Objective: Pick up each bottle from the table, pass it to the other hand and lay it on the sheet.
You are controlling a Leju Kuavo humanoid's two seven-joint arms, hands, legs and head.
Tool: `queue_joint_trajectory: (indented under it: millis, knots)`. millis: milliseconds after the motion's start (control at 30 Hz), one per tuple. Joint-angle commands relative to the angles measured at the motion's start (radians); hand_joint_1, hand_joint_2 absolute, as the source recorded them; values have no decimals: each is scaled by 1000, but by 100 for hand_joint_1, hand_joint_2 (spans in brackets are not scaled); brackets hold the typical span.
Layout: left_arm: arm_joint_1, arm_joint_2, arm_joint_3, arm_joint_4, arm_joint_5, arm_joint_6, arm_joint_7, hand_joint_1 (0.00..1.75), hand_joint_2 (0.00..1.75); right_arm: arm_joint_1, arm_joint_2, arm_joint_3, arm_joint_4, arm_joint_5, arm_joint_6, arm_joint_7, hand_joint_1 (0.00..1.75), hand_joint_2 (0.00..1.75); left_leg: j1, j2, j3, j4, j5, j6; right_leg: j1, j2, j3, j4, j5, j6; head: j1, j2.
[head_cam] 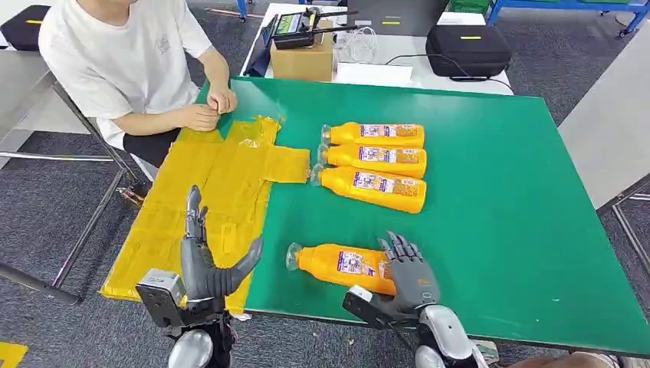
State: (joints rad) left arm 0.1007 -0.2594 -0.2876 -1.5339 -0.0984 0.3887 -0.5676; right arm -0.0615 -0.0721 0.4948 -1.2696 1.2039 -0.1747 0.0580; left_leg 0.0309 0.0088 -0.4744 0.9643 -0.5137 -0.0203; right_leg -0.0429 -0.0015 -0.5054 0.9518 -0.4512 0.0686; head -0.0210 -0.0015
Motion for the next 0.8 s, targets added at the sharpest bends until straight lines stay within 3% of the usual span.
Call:
queue_joint_trajectory:
  millis: [33,100,133,167,200,267,333,567,800]
  knots:
    - [-17,-22,61,23,-21,-35,26,0,175,-91,-101,103,93,2,169,34,0,175,0,0,2,-1,0,2,1,1,1,-1,0,-2,0,0]
    - [-27,-31,72,39,-20,-37,30,0,175,-123,-114,129,155,-9,186,37,0,175,0,1,2,-1,0,3,1,1,2,-2,1,-3,0,0]
    - [-31,-32,76,46,-21,-36,29,0,175,-138,-123,136,178,-28,197,29,37,175,0,0,2,-1,0,2,0,1,2,-2,0,-2,0,0]
    - [-33,-32,78,49,-22,-35,28,0,175,-149,-127,145,189,-37,201,24,131,175,1,1,3,-2,0,3,2,1,4,-4,1,-4,0,0]
    - [-35,-31,81,54,-22,-35,28,0,175,-162,-129,143,203,-73,211,10,155,175,1,1,4,-2,0,2,1,1,3,-3,1,-3,0,0]
    - [-43,-26,76,72,-19,-45,27,0,175,-197,-116,137,261,-167,248,-37,175,175,1,2,6,-2,1,3,2,1,5,-4,1,-4,0,0]
    - [-56,-24,64,91,-9,-51,22,0,175,-242,-98,150,362,-242,268,-66,175,175,1,2,7,-3,1,3,2,1,6,-4,2,-5,0,0]
    - [-61,-24,59,96,-6,-49,21,0,175,-257,-90,162,410,-252,257,-75,175,175,1,2,14,-2,2,3,2,2,12,-4,2,-4,0,0]
    - [-75,-14,51,113,7,-39,16,0,175,-310,-63,207,575,-293,261,-72,175,175,2,4,20,-2,1,2,3,4,18,-4,2,-4,0,0]
